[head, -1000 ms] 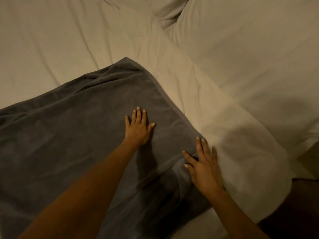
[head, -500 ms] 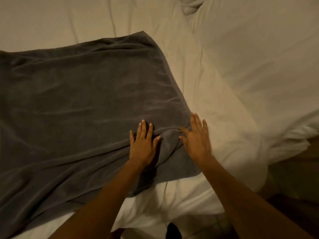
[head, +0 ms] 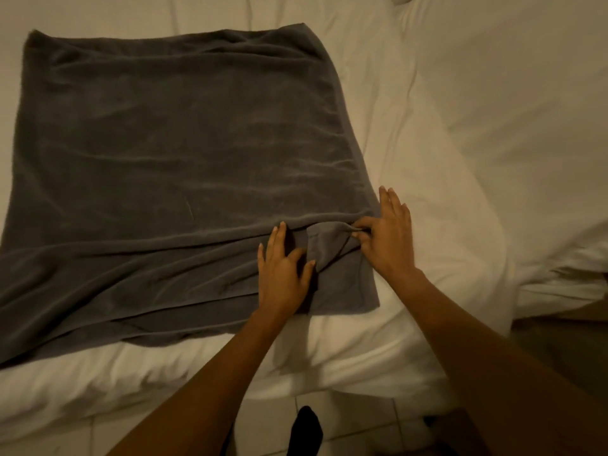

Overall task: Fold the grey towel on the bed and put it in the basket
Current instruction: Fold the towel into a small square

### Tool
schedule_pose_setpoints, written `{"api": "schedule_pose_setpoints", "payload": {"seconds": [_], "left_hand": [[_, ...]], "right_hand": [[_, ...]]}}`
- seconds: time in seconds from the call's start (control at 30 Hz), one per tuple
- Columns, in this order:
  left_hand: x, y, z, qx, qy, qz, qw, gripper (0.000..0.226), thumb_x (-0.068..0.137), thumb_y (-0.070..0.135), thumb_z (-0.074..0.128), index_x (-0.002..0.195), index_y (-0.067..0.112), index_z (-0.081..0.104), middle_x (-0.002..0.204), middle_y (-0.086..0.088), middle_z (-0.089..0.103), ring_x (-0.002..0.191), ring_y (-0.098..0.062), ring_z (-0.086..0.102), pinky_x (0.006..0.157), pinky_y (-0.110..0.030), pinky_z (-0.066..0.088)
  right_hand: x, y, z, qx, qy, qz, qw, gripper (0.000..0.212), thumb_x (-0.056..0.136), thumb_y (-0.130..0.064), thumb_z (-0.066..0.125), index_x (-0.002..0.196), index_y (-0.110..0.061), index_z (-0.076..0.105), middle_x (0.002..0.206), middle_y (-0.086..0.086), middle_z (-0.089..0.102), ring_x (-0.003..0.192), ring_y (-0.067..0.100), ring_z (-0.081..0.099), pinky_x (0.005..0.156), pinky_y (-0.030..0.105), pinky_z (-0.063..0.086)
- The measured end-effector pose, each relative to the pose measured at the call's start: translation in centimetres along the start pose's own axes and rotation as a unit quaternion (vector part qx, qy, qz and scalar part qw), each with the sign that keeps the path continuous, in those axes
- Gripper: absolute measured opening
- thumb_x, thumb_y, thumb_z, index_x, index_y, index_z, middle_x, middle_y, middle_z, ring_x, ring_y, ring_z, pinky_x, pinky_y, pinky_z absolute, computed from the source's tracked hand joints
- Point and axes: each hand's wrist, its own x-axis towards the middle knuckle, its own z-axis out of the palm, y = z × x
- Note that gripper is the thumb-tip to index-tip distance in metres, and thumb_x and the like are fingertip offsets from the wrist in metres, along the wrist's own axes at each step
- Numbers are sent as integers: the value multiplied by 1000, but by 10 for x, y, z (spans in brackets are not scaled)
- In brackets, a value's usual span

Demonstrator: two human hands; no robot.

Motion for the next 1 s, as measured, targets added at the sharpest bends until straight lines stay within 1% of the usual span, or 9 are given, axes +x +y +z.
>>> {"api": "schedule_pose_setpoints", "payload": {"seconds": [0.07, 0.13, 0.27, 0.4, 0.57, 0.63, 0.7, 0.83, 1.0], "left_hand": [[-2, 6, -2, -46, 29, -14, 998, 22, 88, 29, 62, 96, 11, 70, 157, -13, 20, 147, -28, 13, 119, -46, 11], [-12, 13, -2, -47, 43, 22, 998, 15, 85, 22, 66, 89, 8, 71, 153, -16, 29, 145, -32, 22, 119, -47, 13], [-38, 18, -1, -7, 53, 143, 988, 9, 78, 12, 74, 86, 7, 72, 142, -22, 46, 134, -39, 40, 113, -57, 23], [-56, 14, -2, 3, 50, 183, 982, 14, 81, 17, 72, 94, 12, 71, 139, -21, 49, 132, -36, 44, 111, -59, 27], [-55, -5, -10, 49, 60, 123, 989, 31, 93, 18, 57, 121, 8, 63, 145, -17, 44, 136, -33, 40, 114, -53, 21], [-56, -14, -9, 93, 29, 107, 989, 37, 97, 22, 48, 131, 9, 55, 152, -14, 34, 142, -29, 29, 117, -50, 11], [-61, -24, -7, 118, 11, 93, 989, 41, 101, 26, 39, 139, 11, 45, 157, -10, 23, 147, -24, 18, 118, -47, 2], [-70, -48, -19, 123, 26, 54, 991, 41, 101, 24, 38, 140, 10, 44, 157, -12, 22, 147, -26, 16, 117, -45, -4], [-90, -120, -54, 192, -4, -10, 981, 45, 102, 30, 34, 145, 16, 35, 159, -12, 14, 148, -26, 9, 117, -47, -9]], "right_hand": [[-8, 6, -2, 12, 10, 11, 1000, 11, 81, -15, 66, 86, -23, 72, 156, 18, 22, 146, 32, 13, 118, 44, 11], [-20, 13, -7, 28, 15, 16, 999, 18, 79, -8, 62, 86, -22, 71, 155, 19, 23, 145, 33, 14, 117, 45, 14], [-47, 28, -15, 62, 27, 20, 998, 22, 82, -11, 54, 83, -21, 73, 155, 16, 24, 145, 33, 16, 116, 48, 19], [-68, 41, -18, 40, 3, 18, 999, 25, 83, -1, 59, 85, -19, 76, 156, 15, 22, 145, 32, 15, 118, 47, 15], [-81, 21, -23, 24, 13, -7, 1000, 45, 77, 7, 56, 111, -18, 70, 154, 20, 25, 144, 37, 19, 116, 48, 15], [-84, -3, -20, 32, 11, -39, 999, 50, 76, 4, 55, 120, -18, 65, 153, 22, 25, 143, 38, 20, 116, 52, 16], [-88, -26, -13, 25, 2, -59, 998, 43, 86, -7, 53, 126, -20, 61, 155, 19, 23, 145, 33, 17, 116, 50, 14], [-98, -50, -1, 13, -6, -89, 996, 31, 95, -38, 49, 113, -21, 69, 155, 16, 26, 146, 28, 15, 118, 49, 10], [-102, -64, 15, -103, -51, -170, 979, 23, 85, -36, 66, 96, -19, 76, 151, 21, 31, 143, 34, 24, 114, 56, 16]]}}
